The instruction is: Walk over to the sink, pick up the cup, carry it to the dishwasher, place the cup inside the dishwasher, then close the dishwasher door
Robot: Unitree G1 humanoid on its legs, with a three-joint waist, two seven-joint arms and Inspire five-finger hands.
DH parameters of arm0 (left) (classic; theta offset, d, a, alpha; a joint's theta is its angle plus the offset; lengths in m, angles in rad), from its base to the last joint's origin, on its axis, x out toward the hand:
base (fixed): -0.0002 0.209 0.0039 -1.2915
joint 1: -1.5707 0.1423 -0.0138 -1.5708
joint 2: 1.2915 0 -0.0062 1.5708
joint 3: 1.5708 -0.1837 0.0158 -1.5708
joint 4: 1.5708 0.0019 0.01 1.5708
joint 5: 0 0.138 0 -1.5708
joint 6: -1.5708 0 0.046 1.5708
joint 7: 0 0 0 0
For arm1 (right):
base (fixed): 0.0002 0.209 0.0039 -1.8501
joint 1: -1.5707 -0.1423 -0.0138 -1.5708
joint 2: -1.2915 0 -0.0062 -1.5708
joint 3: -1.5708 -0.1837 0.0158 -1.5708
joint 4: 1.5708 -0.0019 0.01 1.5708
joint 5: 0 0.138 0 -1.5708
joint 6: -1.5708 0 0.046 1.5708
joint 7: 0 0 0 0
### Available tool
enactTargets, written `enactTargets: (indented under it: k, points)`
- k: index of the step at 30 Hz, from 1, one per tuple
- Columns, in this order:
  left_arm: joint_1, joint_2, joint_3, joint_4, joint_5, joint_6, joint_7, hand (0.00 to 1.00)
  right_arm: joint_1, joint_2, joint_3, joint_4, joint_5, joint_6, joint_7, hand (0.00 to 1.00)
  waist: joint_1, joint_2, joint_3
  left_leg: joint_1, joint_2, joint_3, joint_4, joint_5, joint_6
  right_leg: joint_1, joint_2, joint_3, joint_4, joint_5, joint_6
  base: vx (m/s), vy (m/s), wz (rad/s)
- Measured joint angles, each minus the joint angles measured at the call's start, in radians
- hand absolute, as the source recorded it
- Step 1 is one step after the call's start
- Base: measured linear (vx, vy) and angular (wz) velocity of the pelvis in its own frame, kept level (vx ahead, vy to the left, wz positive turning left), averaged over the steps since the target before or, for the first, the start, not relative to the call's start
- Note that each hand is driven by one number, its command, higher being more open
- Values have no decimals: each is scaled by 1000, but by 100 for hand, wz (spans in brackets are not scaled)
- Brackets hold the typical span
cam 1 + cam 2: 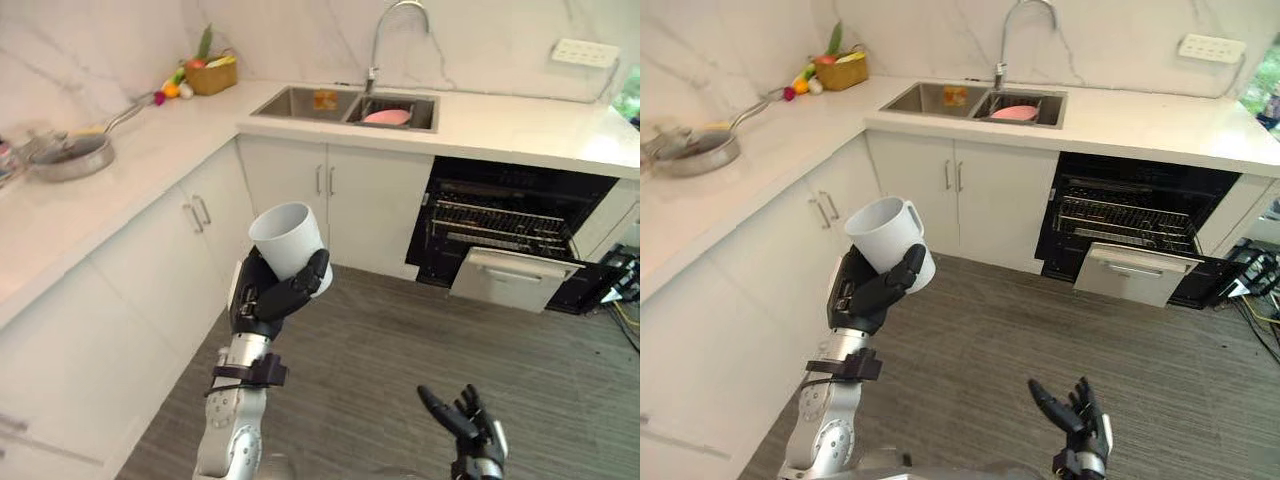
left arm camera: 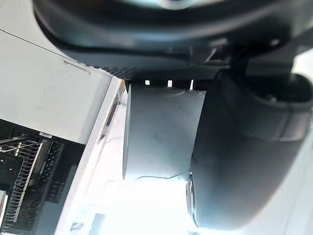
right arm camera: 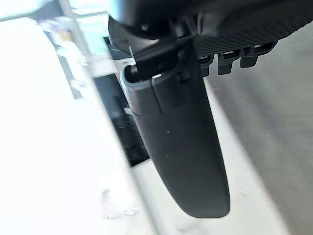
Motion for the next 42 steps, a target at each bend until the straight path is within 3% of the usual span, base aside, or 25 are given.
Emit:
enactTargets:
  k: [2,3,6,7,8,9,10,11,14,16,17,19,20,21,25,26,27,28,29,31,32,34,36,37,42]
  points:
    - [27,7,-2,-19,1,-3,14,0,-30,-11,8,-99,-7,-18,-14,100,6,-18,-10,26,-83,-85,-209,150,-6,3,-29,110,0,-14,19,585,235,-156]
    - [33,13,-11,-29,1,-3,24,0,-35,1,15,-170,-8,-37,-33,100,-4,-24,-19,50,-117,-108,-240,184,28,5,-49,156,1,-31,45,620,244,-126]
    - [44,20,-37,-30,2,-3,28,0,-35,37,38,-267,-10,-45,-69,100,-5,-74,-4,10,-111,-50,-15,151,73,52,-75,205,6,-23,74,465,131,-86]
    - [69,30,-55,-31,1,-2,26,0,-25,60,53,-309,-29,-47,-89,100,3,-76,-17,-21,-111,-23,55,88,38,71,-71,176,61,-31,92,326,17,-92]
    - [85,27,-84,-44,2,-2,13,0,0,70,59,-364,-39,-57,-110,100,1,-57,-33,17,-103,-24,-89,124,47,50,-53,104,188,-70,156,336,21,-92]
    - [86,47,-98,-47,2,-7,2,0,14,95,68,-367,-42,-70,-111,100,5,-88,-45,52,-116,10,-91,89,75,0,-68,62,359,-104,207,267,10,-69]
    - [84,58,-104,-47,5,-6,-4,0,22,113,83,-369,-41,-73,-112,100,5,-119,-63,88,-137,31,-112,64,86,-85,-96,7,536,-62,278,323,15,-67]
    - [81,54,-111,-46,11,-5,-5,0,28,112,86,-366,-42,-74,-105,100,-3,-119,-59,155,-151,58,-151,33,104,-176,-160,-100,723,14,288,380,34,-70]
    - [71,45,-104,-46,71,-5,-4,0,46,115,77,-361,-42,-77,-94,100,-33,-79,-57,306,-127,89,-264,21,103,-314,-252,-298,767,-75,158,340,80,-44]
    - [46,52,-95,-46,71,0,-4,0,50,115,81,-367,-41,-77,-84,100,-46,-65,-50,357,-95,101,-307,21,100,-372,-247,-362,635,-94,158,410,35,-24]
    - [32,62,-84,-44,70,2,-4,0,52,115,80,-381,-37,-76,-70,100,-56,-56,-44,385,-73,106,-326,15,87,-388,-233,-415,472,-88,158,553,-29,-41]
    - [39,76,-55,-43,69,3,-1,0,53,114,81,-428,-37,-76,-47,100,-54,-64,-49,449,-65,126,-334,-21,44,-359,-196,-461,157,35,129,497,-71,-54]
    - [44,74,-36,-21,69,2,3,0,49,94,84,-470,-35,-78,-27,100,-58,-45,-43,493,-57,118,-313,-74,31,-320,-172,-464,81,165,52,517,-44,-66]
    - [47,69,-27,1,70,17,11,0,35,65,81,-470,-34,-74,-13,100,-53,-27,-42,487,-39,114,-256,-80,33,-287,-145,-442,52,163,48,577,-42,-64]
    - [63,54,-41,16,75,18,18,0,15,33,79,-488,-31,-47,20,100,-29,-24,-6,446,-16,86,-137,-39,21,-210,-120,-397,6,129,63,278,-44,-39]
    - [66,45,-51,16,81,19,31,0,17,33,81,-507,-27,-32,31,100,-31,-22,3,386,7,81,45,-19,-2,-170,-120,-396,-18,108,65,241,31,5]
    - [69,31,-60,11,82,18,31,0,19,26,83,-539,-24,-13,40,100,-28,-14,17,300,41,74,258,67,-14,-125,-116,-395,-40,96,67,235,54,10]
    - [75,27,-59,10,82,17,31,0,18,18,88,-550,-24,-9,46,100,-22,-19,23,258,59,75,344,94,-21,-107,-116,-388,-53,92,67,196,55,-9]
    - [83,18,-59,10,82,16,33,0,8,6,96,-558,-24,-9,76,100,-9,-12,17,193,96,83,436,59,-19,-77,-112,-373,-84,96,61,230,56,-28]
    - [83,17,-53,13,94,15,36,0,-15,-13,97,-557,-17,-5,129,100,5,-18,21,147,111,83,352,-22,-7,-34,-130,-349,-116,101,68,260,66,-36]
    - [84,16,-45,15,104,14,40,0,-35,-32,97,-555,-9,1,160,100,8,-21,18,136,100,74,200,-46,-13,-26,-154,-330,-123,110,87,222,91,-35]
    - [80,7,-34,15,107,13,47,0,-66,-64,91,-546,38,20,215,100,3,-20,18,134,70,53,-75,-32,-26,-31,-191,-315,-126,112,102,256,179,-37]
    - [69,-2,-34,13,122,10,52,0,-68,-86,73,-544,65,35,253,100,-2,-9,10,159,48,27,-341,119,-39,-30,-222,-313,-125,99,154,271,257,-28]
    - [50,3,-33,22,133,1,70,0,-72,-90,57,-526,80,49,271,100,-7,-13,-5,178,30,27,-412,271,-58,-29,-247,-297,-125,76,202,282,294,-20]
    - [-15,41,-14,24,186,-19,147,0,-99,-64,57,-549,84,69,268,100,-30,-49,-27,197,-58,53,-511,290,-12,-45,-327,-329,-163,96,257,134,188,-5]
